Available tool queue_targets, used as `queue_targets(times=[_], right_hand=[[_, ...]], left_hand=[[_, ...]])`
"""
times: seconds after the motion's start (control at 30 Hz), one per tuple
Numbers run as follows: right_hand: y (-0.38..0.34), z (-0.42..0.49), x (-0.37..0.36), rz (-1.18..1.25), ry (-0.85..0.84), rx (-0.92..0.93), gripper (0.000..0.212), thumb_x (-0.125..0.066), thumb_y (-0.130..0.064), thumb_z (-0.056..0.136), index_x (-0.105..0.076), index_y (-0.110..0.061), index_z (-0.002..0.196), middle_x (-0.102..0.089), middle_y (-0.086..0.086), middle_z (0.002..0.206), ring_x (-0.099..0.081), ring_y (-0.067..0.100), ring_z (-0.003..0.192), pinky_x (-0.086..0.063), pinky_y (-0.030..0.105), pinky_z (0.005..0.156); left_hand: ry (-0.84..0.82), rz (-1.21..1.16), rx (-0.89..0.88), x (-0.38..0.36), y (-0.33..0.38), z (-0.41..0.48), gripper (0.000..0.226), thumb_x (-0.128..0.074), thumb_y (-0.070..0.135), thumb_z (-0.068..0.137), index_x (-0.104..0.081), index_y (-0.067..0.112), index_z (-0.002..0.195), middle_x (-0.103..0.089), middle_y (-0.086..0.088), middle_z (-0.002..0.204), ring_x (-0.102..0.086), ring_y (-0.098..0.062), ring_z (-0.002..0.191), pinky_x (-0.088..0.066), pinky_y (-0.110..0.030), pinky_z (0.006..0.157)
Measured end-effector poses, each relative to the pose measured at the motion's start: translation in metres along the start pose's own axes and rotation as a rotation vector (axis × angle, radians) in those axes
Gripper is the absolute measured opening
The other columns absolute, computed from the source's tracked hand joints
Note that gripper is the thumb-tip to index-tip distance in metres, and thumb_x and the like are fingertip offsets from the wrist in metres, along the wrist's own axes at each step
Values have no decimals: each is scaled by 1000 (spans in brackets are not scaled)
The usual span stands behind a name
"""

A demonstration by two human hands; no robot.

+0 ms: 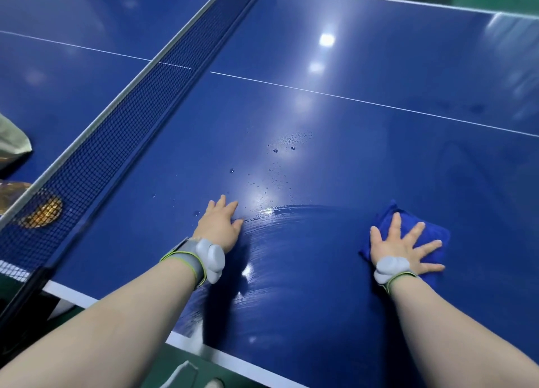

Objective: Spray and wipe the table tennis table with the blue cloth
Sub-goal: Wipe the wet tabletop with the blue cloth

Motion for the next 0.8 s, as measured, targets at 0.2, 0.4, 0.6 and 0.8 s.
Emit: queue_targets(times=[0.2, 0.4, 0.6, 0.8], right_hand=[[-39, -16, -6, -87, -4, 191, 68, -16, -69, 94, 7, -45, 153, 19, 3, 163, 18, 46, 144, -2, 76, 107], [-117, -74, -41, -206, -10, 563, 69, -21, -68, 95, 11, -45, 151, 24, 2, 161, 23, 47, 143, 2, 75, 106], [-170, -121, -65, -356, -72, 842, 68, -24, -69, 94, 10, -49, 150, 28, -2, 160, 30, 44, 141, 10, 74, 105], [-175, -123, -65, -348, -65, 769, 69, -13, -76, 86, 7, -54, 148, 24, -6, 161, 29, 39, 143, 11, 72, 107]], left_hand=[[140, -92, 30, 9, -14, -3, 78, -49, 34, 96, 4, 22, 152, 13, -1, 160, 6, -26, 148, -14, -47, 118], [212, -132, -83, 27, -33, 4, 86, -52, 32, 95, 11, 24, 151, 18, 5, 158, 9, -20, 148, -11, -50, 119], [101, -73, -142, 40, -46, 25, 80, -51, 35, 95, 4, 20, 153, 12, 2, 160, 8, -22, 148, -12, -51, 118], [-4, -13, -241, 49, -57, 52, 71, -49, 33, 96, -8, 18, 153, 7, -3, 160, 3, -24, 148, -14, -46, 118]])
Point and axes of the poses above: each hand's wrist, its own z-axis towards the middle knuckle, its own x-axis out of the back of the hand, y = z × x, the point moved 1 cm from there along z, towards the middle knuckle
